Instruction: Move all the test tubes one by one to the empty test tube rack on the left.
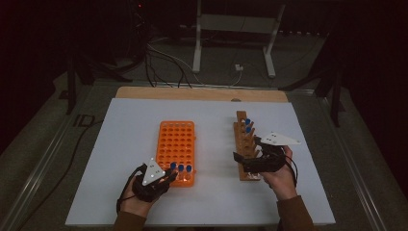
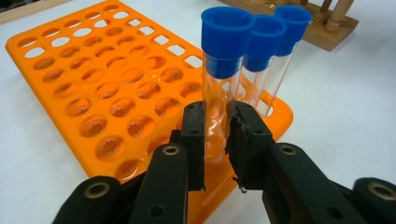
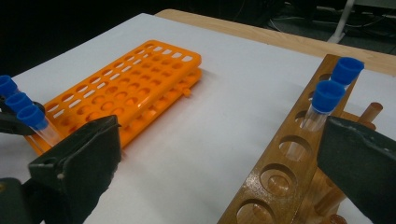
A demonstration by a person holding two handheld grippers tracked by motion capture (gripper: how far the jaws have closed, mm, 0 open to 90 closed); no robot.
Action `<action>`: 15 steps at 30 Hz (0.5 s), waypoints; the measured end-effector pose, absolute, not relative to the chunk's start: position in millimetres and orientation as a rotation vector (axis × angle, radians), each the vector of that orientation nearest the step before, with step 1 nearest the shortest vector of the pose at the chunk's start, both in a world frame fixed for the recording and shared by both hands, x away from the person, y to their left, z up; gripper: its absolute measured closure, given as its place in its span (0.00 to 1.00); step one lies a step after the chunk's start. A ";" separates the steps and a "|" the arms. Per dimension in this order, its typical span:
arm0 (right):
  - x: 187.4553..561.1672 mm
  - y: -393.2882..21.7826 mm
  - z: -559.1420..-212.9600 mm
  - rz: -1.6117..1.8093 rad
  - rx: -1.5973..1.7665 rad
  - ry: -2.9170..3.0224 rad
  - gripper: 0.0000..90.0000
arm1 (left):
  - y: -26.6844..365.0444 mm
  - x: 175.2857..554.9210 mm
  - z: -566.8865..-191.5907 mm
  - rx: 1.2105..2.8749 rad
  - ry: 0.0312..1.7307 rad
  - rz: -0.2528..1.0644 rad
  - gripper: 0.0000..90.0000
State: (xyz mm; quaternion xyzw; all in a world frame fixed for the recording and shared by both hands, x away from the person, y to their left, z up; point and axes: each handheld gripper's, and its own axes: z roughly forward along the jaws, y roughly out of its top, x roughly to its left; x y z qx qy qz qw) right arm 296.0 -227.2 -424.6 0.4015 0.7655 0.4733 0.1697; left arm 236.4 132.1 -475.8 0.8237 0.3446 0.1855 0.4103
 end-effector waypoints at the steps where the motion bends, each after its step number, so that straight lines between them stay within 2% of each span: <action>1: 296.2 -227.3 -425.0 1.344 1.141 2.176 0.00 | 131.7 236.3 -475.8 2.079 0.865 0.469 0.86; 15: 296.0 -226.1 -426.3 1.342 1.136 2.183 0.00 | 132.8 236.1 -478.0 2.116 0.874 0.454 0.86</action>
